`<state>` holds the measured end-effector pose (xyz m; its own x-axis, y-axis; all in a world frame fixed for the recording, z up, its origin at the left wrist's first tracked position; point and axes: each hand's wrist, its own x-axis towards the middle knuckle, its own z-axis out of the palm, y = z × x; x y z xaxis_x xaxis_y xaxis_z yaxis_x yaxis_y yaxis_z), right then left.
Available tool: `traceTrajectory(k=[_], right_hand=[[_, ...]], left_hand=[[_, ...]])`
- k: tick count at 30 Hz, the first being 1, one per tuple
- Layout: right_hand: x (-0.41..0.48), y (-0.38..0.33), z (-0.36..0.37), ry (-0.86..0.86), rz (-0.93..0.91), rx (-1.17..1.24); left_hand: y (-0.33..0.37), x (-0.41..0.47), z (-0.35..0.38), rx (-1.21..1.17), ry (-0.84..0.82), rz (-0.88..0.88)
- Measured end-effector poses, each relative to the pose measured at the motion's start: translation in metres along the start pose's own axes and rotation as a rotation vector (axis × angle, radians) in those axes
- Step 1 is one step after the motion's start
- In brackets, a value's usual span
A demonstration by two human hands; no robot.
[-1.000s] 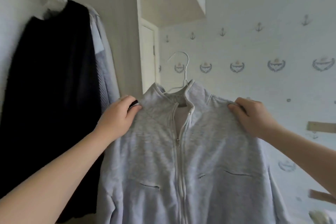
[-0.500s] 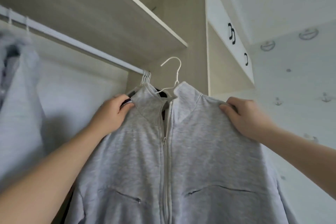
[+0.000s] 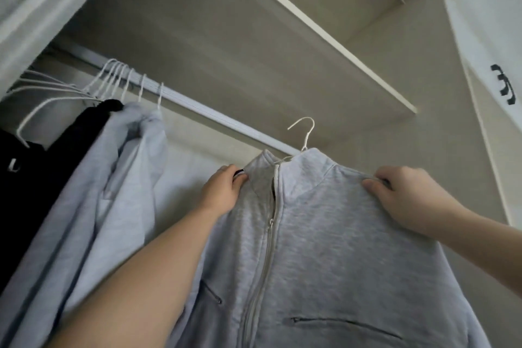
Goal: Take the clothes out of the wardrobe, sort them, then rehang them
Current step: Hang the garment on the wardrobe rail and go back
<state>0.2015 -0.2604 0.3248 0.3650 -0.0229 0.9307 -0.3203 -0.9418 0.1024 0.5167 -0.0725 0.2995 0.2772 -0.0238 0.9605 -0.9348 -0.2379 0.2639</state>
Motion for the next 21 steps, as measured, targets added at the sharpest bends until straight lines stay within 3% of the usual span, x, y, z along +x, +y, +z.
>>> traceTrajectory(k=[13, 21], right_hand=[[0.072, -0.035, 0.074, -0.092, 0.014, 0.002], [0.075, -0.053, 0.093, -0.173, -0.046, -0.02]], left_hand=[[-0.068, 0.036, 0.04, 0.194, 0.054, -0.207], [-0.102, 0.021, 0.045, 0.223, -0.019, -0.241]])
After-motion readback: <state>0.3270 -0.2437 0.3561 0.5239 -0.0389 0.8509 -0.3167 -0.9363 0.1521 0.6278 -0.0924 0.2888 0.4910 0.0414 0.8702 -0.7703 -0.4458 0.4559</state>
